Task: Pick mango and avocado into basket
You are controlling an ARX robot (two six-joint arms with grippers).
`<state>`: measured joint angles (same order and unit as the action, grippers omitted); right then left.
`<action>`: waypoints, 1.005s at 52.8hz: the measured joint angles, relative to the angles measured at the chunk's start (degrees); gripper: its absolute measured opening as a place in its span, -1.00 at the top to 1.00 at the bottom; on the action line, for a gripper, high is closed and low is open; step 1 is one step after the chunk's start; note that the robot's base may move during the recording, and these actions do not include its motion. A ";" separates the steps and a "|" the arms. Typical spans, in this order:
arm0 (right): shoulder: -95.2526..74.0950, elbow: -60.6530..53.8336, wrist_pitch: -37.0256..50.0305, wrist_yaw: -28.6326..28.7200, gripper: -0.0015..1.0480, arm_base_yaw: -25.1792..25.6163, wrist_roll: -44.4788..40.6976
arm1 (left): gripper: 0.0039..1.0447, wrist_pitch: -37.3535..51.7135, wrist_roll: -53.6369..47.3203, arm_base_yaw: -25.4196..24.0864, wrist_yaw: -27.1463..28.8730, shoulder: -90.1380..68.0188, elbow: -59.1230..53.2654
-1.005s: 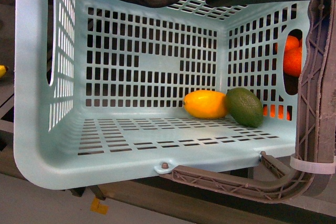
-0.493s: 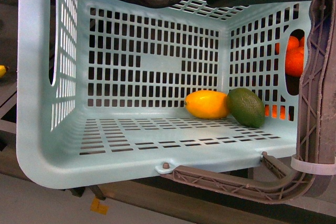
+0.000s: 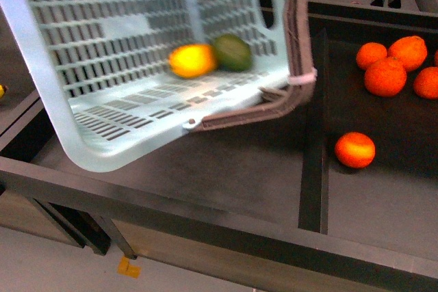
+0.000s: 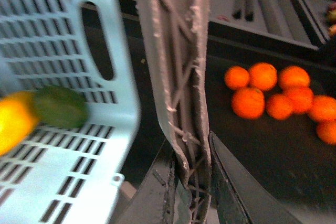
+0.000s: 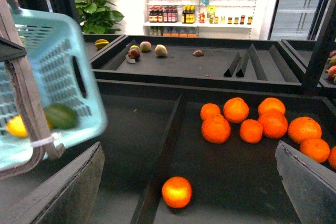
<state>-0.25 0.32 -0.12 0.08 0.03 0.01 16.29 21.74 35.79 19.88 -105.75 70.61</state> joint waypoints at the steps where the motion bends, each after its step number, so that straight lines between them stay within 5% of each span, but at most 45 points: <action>1: 0.00 0.00 0.00 0.00 -0.85 0.00 0.00 | 0.74 -0.31 0.70 -0.52 0.70 -1.05 1.36; 11: 0.00 0.00 0.00 0.04 -0.85 0.00 0.00 | 0.74 -5.42 14.21 -4.44 4.39 -10.14 14.58; 31: 0.00 0.00 0.00 0.02 -0.85 0.00 0.00 | 0.74 -18.05 51.91 -9.75 1.27 -29.94 43.30; 53: 0.00 0.00 0.00 0.02 -0.85 0.00 0.00 | 0.74 -21.38 68.96 -13.29 4.13 -47.58 67.25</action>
<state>-0.25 0.32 -0.12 0.10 0.03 0.01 -5.08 90.70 22.50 24.01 -153.34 137.86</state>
